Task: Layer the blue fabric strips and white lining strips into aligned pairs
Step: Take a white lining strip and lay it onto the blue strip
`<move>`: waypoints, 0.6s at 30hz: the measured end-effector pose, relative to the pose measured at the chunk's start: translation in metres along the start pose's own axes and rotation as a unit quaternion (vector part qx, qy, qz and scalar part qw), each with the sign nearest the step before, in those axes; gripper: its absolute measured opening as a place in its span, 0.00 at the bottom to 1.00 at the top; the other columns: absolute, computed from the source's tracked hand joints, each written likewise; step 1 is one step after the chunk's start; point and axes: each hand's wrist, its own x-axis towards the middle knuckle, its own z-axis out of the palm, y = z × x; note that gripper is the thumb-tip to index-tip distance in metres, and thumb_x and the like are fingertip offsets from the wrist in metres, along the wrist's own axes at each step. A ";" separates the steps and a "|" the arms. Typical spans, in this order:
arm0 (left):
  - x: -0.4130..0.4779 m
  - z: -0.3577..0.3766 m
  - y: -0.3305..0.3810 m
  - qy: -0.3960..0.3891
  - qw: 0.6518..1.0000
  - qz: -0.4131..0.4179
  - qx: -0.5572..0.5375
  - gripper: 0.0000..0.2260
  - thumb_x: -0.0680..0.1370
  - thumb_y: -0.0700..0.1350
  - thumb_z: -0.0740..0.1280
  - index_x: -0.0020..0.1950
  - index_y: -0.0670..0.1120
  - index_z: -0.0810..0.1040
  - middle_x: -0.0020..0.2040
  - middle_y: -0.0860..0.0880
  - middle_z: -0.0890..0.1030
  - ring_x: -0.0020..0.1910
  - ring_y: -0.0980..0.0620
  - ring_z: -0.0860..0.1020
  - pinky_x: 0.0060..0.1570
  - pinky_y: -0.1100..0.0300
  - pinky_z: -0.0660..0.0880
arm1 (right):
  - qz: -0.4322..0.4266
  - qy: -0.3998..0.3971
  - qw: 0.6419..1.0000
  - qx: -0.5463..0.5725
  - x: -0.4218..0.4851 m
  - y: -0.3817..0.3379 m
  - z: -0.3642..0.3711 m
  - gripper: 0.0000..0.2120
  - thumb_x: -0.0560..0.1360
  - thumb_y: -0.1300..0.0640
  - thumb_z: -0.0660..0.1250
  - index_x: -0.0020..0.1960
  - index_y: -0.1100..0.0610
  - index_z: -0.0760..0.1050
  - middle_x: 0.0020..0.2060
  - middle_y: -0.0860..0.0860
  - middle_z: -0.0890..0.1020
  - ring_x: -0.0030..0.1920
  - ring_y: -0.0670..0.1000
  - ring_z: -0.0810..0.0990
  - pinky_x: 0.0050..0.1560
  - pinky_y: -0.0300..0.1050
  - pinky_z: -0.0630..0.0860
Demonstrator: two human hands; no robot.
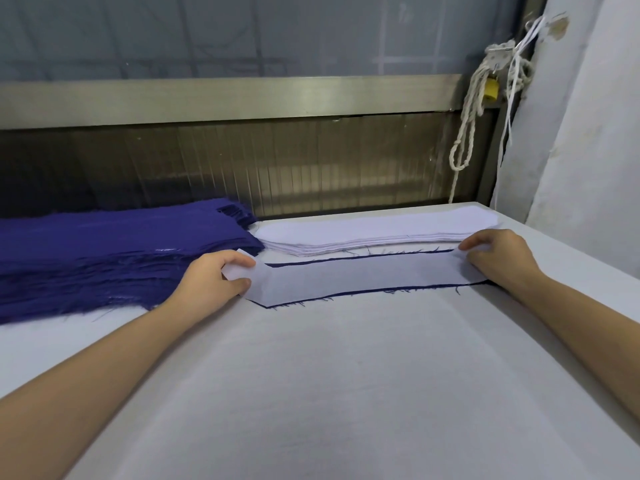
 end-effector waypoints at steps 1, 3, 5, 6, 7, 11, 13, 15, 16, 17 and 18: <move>0.000 0.000 0.000 -0.001 1.000 0.001 0.002 0.12 0.72 0.38 0.71 0.53 0.50 0.80 0.47 0.57 0.77 0.46 0.56 0.72 0.44 0.65 0.65 | -0.002 0.001 1.000 -0.001 0.000 0.001 0.000 0.11 0.72 0.68 0.62 0.47 0.59 0.81 0.50 0.57 0.80 0.53 0.58 0.75 0.48 0.42 0.67; 0.000 0.000 -0.001 -0.002 1.000 0.005 0.003 0.12 0.72 0.38 0.71 0.53 0.50 0.80 0.50 0.57 0.77 0.50 0.56 0.72 0.48 0.64 0.64 | -0.008 0.003 1.000 -0.007 0.001 0.002 0.000 0.12 0.72 0.69 0.61 0.49 0.59 0.81 0.52 0.58 0.80 0.54 0.58 0.75 0.49 0.43 0.68; 0.000 0.000 -0.001 -0.002 1.000 0.011 0.012 0.12 0.71 0.38 0.72 0.52 0.50 0.80 0.50 0.58 0.76 0.50 0.56 0.72 0.48 0.65 0.64 | -0.011 0.008 1.000 -0.020 0.001 0.002 0.000 0.14 0.71 0.70 0.61 0.51 0.59 0.80 0.53 0.57 0.81 0.54 0.58 0.75 0.51 0.45 0.69; 0.000 0.000 -0.001 -0.001 1.000 0.012 0.016 0.12 0.71 0.38 0.72 0.53 0.50 0.80 0.49 0.57 0.76 0.49 0.56 0.72 0.47 0.65 0.64 | -0.013 0.011 1.000 -0.024 0.001 0.002 0.000 0.15 0.71 0.70 0.61 0.51 0.58 0.80 0.53 0.56 0.81 0.55 0.58 0.75 0.52 0.46 0.69; 0.000 0.000 -0.001 0.000 1.000 0.013 0.020 0.12 0.71 0.38 0.72 0.53 0.50 0.80 0.49 0.57 0.76 0.49 0.56 0.71 0.47 0.65 0.64 | -0.015 0.015 0.999 -0.025 0.001 0.002 -0.001 0.15 0.70 0.70 0.61 0.51 0.58 0.80 0.54 0.56 0.80 0.55 0.58 0.75 0.54 0.47 0.70; 0.000 0.001 0.000 0.001 0.999 0.017 0.027 0.12 0.72 0.38 0.71 0.54 0.49 0.80 0.49 0.57 0.76 0.50 0.57 0.71 0.47 0.65 0.63 | -0.021 0.030 0.999 -0.018 0.002 0.005 -0.001 0.16 0.70 0.71 0.62 0.53 0.59 0.80 0.56 0.55 0.80 0.57 0.58 0.75 0.57 0.48 0.70; 0.000 0.001 0.000 0.001 0.999 0.018 0.030 0.12 0.72 0.38 0.71 0.54 0.49 0.80 0.50 0.57 0.76 0.49 0.57 0.71 0.46 0.65 0.63 | -0.025 0.032 0.999 -0.015 0.004 0.007 0.000 0.16 0.71 0.71 0.62 0.53 0.59 0.80 0.57 0.56 0.79 0.58 0.58 0.75 0.58 0.48 0.70; 0.000 0.001 0.000 0.001 0.999 0.019 0.031 0.12 0.72 0.38 0.71 0.54 0.48 0.80 0.50 0.57 0.76 0.49 0.56 0.71 0.46 0.65 0.63 | -0.026 0.037 0.999 -0.016 0.005 0.009 0.001 0.15 0.72 0.69 0.62 0.53 0.59 0.80 0.58 0.57 0.79 0.58 0.58 0.75 0.59 0.48 0.70; -0.001 0.001 0.000 0.001 0.999 0.019 0.031 0.12 0.72 0.38 0.71 0.54 0.48 0.80 0.50 0.57 0.76 0.49 0.56 0.71 0.46 0.65 0.63 | -0.025 0.039 0.999 -0.017 0.006 0.010 0.002 0.15 0.72 0.69 0.62 0.53 0.58 0.80 0.58 0.57 0.78 0.58 0.58 0.75 0.59 0.47 0.69; -0.001 0.001 0.000 0.000 0.999 0.020 0.032 0.12 0.72 0.38 0.71 0.54 0.48 0.80 0.50 0.57 0.76 0.50 0.56 0.71 0.47 0.65 0.63 | -0.024 0.041 0.999 -0.017 0.006 0.011 0.003 0.14 0.72 0.68 0.62 0.53 0.59 0.80 0.58 0.57 0.78 0.58 0.59 0.75 0.59 0.47 0.69; -0.001 0.001 0.000 -0.001 0.999 0.021 0.033 0.12 0.72 0.38 0.71 0.54 0.48 0.80 0.51 0.56 0.76 0.50 0.56 0.71 0.47 0.65 0.63 | -0.024 0.042 0.999 -0.016 0.007 0.012 0.003 0.14 0.72 0.68 0.62 0.53 0.59 0.80 0.58 0.58 0.78 0.58 0.59 0.75 0.59 0.47 0.69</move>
